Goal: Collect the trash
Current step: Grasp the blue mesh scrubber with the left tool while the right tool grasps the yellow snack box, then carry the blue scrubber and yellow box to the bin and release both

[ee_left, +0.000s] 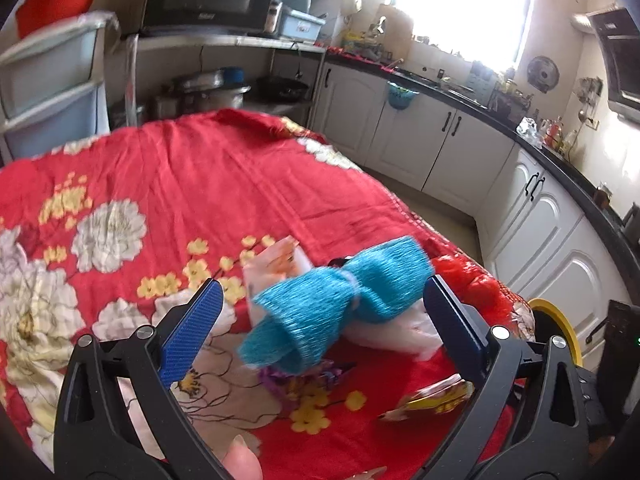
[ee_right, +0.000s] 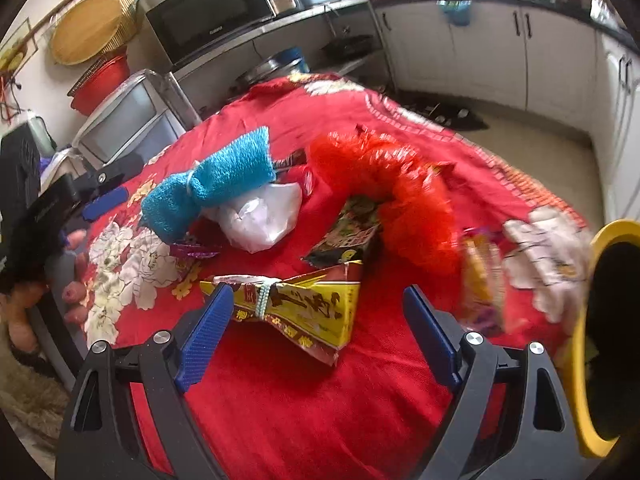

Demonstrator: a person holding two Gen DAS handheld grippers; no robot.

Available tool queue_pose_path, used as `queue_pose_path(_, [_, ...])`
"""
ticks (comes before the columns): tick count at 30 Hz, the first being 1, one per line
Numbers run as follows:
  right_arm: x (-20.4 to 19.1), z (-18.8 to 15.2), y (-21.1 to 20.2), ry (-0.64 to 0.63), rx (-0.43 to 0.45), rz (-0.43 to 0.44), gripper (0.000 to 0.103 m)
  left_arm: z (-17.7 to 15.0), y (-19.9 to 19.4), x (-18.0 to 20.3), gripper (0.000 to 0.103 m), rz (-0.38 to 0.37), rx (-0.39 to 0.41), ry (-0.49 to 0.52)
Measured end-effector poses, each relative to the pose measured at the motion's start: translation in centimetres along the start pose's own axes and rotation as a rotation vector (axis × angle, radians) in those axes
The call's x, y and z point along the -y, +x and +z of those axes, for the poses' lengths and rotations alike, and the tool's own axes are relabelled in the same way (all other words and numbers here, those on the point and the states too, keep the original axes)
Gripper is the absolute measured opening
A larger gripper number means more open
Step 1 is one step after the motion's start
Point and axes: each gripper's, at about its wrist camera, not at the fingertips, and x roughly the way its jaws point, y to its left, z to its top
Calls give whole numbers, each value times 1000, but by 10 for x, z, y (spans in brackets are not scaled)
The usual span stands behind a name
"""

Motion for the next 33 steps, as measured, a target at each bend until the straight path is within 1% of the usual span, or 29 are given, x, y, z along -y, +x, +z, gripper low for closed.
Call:
queue_pose_path(3, [3,2,15,2,-34,35,84,-3,10,-14,92,-34,-34,-49])
queue_pose_path(4, [5,2,20,3,-49,66,84,-4,13,-19,92,-54,-46,-66])
queue_pose_path(5, [6,2,25,6,-57,74,84,-6,17,-23,92,-55,-57,-81])
queue_pose_path(8, [8,1,31,12,-70,120,83,-10,23,-25,92,-70,-70,-79])
queue_pose_path(10, [7,1,30,7,-76,141,76,-11,25,-26,92,-84,-78,-82])
queue_pose_path(11, [6,0,30,1,-86,161,68,-12,26,-26,92,-86,-79,-84])
queue_pose_path(12, [5,0,31,-3,-94,165,65,-12,26,-25,92,-83,-79,-82])
queue_pose_path(13, [4,-1,31,-8,-98,169,57,-12,26,-25,92,-83,-80,-75])
queue_pose_path(14, [3,-2,30,-14,-101,179,57,-11,26,-24,91,-82,-81,-68])
queue_pose_path(16, [1,-3,25,-19,-98,187,56,-11,25,-19,80,-69,-76,-43])
queue_pose_path(17, [0,-5,22,-24,-94,193,55,-11,24,-18,78,-65,-76,-33])
queue_pose_path(18, [-2,-6,18,-28,-88,193,51,-11,24,-16,71,-66,-81,-28])
queue_pose_path(19, [-3,-7,14,-33,-80,195,40,-11,25,-16,64,-69,-89,-27])
queue_pose_path(20, [-4,-7,10,-34,-77,206,33,-11,26,-15,62,-72,-98,-25])
queue_pose_path(21, [-4,-7,7,-34,-70,204,33,-12,26,-14,59,-68,-106,-18])
queue_pose_path(23, [-6,-8,-1,-52,-59,175,33,-14,26,-12,49,-64,-115,-11])
queue_pose_path(25, [-8,-9,-10,-71,-42,159,32,-15,26,-11,32,-59,-123,-9])
queue_pose_path(28, [-10,-9,-22,-76,-15,142,32,-17,24,-11,16,-53,-130,-5])
queue_pose_path(30, [-11,-9,-30,-78,6,128,32,-18,20,-9,11,-57,-128,-5])
queue_pose_path(33, [-8,-9,-41,-69,32,118,32,-16,10,-3,8,-66,-103,14])
